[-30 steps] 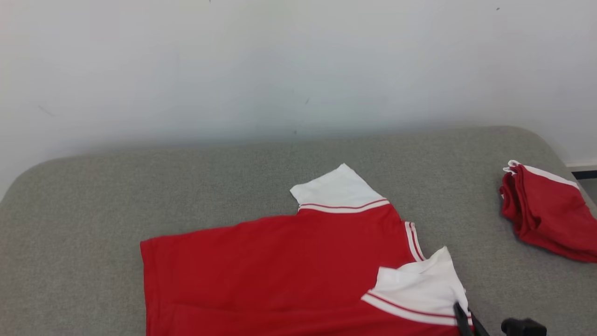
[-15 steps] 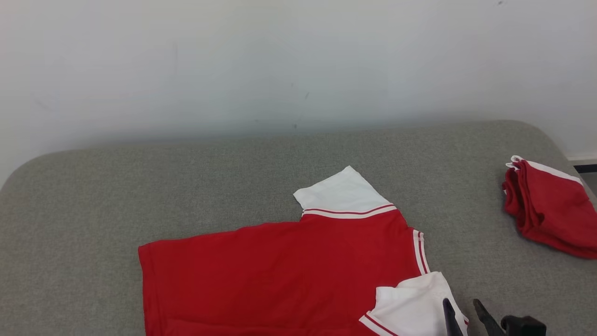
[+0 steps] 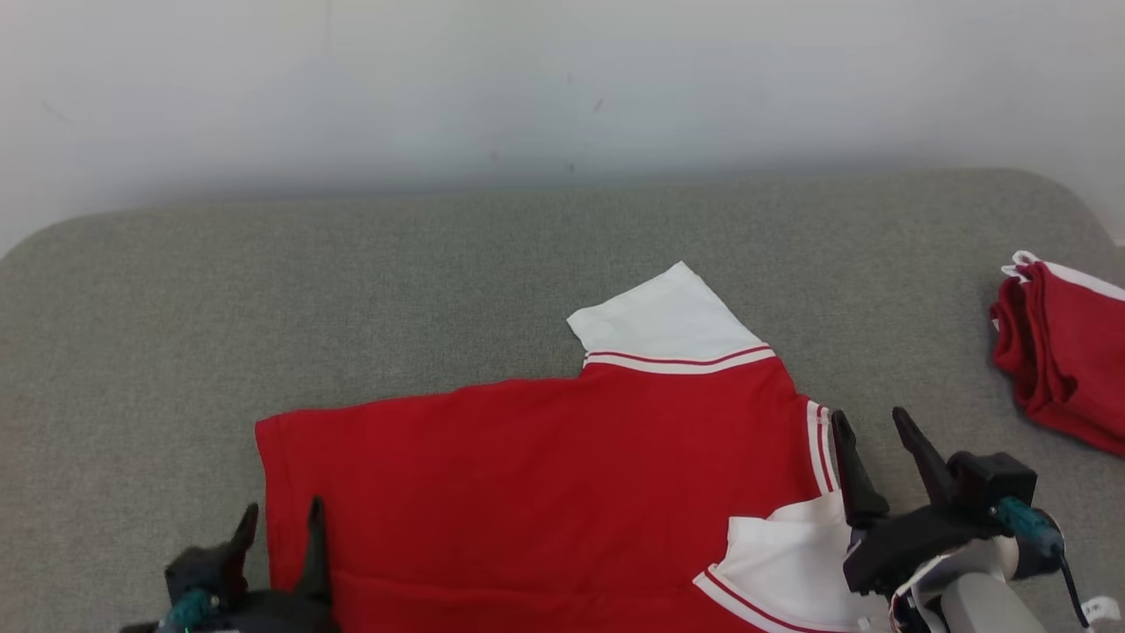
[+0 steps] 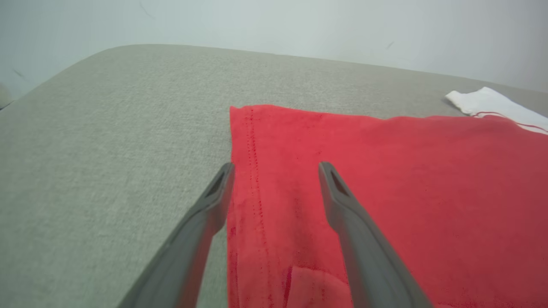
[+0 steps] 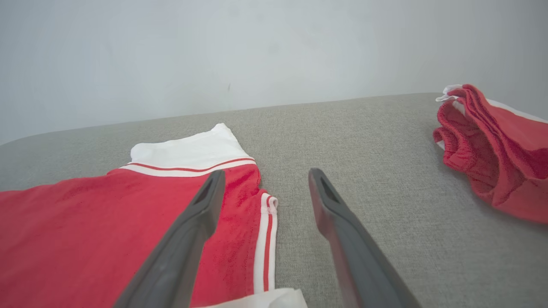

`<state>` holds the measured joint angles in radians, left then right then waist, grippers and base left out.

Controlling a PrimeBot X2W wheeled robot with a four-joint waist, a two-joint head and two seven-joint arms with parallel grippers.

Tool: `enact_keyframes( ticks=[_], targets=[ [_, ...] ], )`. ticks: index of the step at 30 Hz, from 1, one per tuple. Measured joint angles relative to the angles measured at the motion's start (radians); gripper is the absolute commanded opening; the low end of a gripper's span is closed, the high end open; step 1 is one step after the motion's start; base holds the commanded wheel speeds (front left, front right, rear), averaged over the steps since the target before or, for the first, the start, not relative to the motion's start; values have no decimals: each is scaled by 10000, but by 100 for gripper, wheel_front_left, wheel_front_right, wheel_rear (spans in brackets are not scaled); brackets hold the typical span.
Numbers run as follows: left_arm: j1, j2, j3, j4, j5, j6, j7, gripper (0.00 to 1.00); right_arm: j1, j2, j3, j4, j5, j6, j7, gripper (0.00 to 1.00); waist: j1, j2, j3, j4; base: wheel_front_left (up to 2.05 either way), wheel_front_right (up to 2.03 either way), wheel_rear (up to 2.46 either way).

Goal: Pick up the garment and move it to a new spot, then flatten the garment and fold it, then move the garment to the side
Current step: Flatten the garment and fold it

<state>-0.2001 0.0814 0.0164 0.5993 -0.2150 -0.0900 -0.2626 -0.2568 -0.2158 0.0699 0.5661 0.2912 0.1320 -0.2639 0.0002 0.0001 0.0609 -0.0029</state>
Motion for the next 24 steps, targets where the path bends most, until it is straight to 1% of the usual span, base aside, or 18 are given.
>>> enact_keyframes(
  ticks=[4, 7, 9, 11, 12, 14, 17, 19, 22, 24],
  targets=[
    [-1490, 456, -245, 1093, 25, -211, 184, 100, -686, -113, 98, 19, 33, 0, -2, 100, 0, 0, 423, 86, 0, 0, 0],
    [-2618, 940, -589, 1791, 13, -336, 871, 100, -1322, -280, 290, 274, 148, 0, -2, 100, 1, 1, 708, 150, 0, 0, 0],
    [-3227, 1191, -880, 2128, 0, -347, 1434, 100, -1881, -418, 610, 589, 176, 0, 77, 100, 1, 1, 875, 182, 0, 0, 0],
    [-3724, 1423, -1198, 2451, -94, -393, 2096, 100, -2464, -545, 934, 943, 242, 0, 349, 100, 1, 1, 1014, 205, 0, 0, 0],
    [-3947, 1503, -1432, 2546, -226, -391, 2416, 100, -2768, -640, 1087, 1170, 255, 0, 677, 100, 1, 1, 1073, 217, 0, 0, 0],
    [-4329, 1597, -1902, 2669, -646, -395, 3195, 100, -3300, -805, 1413, 1461, 420, 0, 1014, 100, 1, 1, 1167, 246, 0, 0, 0],
    [-4773, 1904, -2596, 2623, -1406, -410, 4169, 100, -4086, -1064, 1962, 1977, 746, -2, 1887, 100, 1, 1, 1253, 319, 0, 0, 0],
    [-4898, 2115, -3064, 2470, -2021, -410, 4863, 100, -4514, -1149, 2374, 2280, 1041, 0, 2638, 100, 0, 1, 1291, 371, 0, 0, 0],
    [-5108, 2514, -3852, 2077, -2769, -412, 5860, 100, -5072, -1342, 3072, 2499, 1390, 0, 3459, 100, 1, 1, 1334, 460, 0, 0, 0],
    [-5208, 2755, -4263, 1728, -3267, -410, 6404, 100, -5378, -1488, 3494, 2531, 1593, 0, 3716, 100, 0, 1, 1354, 525, 0, 0, 0]
  ],
)
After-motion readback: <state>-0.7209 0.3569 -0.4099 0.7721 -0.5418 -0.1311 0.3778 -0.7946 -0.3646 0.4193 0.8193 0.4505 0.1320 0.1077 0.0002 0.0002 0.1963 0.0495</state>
